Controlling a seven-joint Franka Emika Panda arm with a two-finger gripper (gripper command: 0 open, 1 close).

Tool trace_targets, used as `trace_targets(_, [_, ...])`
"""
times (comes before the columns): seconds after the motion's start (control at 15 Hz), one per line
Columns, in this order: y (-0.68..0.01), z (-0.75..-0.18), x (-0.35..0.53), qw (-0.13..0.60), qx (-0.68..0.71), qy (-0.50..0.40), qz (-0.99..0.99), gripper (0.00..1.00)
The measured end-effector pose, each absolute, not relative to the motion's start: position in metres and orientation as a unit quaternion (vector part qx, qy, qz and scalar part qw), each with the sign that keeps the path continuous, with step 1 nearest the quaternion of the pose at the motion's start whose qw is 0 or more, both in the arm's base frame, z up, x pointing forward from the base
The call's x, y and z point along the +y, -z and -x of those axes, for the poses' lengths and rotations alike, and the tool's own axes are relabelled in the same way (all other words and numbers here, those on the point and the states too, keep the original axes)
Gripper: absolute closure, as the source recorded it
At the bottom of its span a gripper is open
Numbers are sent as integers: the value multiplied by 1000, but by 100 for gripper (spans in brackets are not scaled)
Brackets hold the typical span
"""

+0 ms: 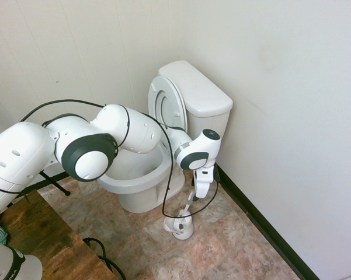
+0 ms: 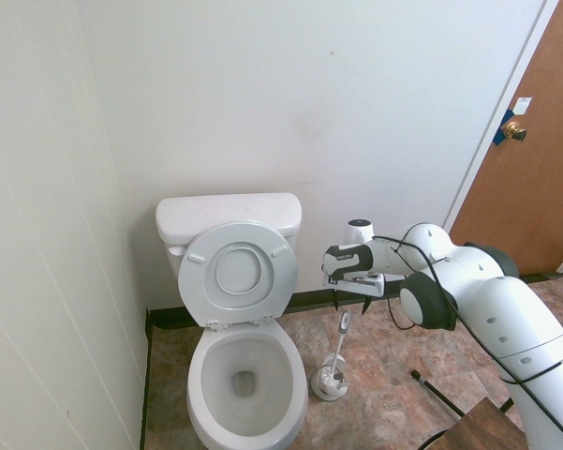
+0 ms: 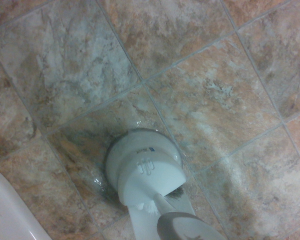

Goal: Clean the toilet

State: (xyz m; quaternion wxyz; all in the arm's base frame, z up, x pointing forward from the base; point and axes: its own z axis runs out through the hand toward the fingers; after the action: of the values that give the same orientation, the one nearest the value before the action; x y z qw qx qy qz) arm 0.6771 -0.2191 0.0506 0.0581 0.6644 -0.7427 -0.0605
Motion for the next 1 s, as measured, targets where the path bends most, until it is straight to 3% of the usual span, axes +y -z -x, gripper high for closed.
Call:
trace_targets(0.8, [-15,-686,-220,73,-735,84,-669,0])
trace_targets(0.87, [-13,-687,-220,74,-734,86,-669,100])
trace_targets(1.0, [-11,-688,-221,75,-734,89,-670,100])
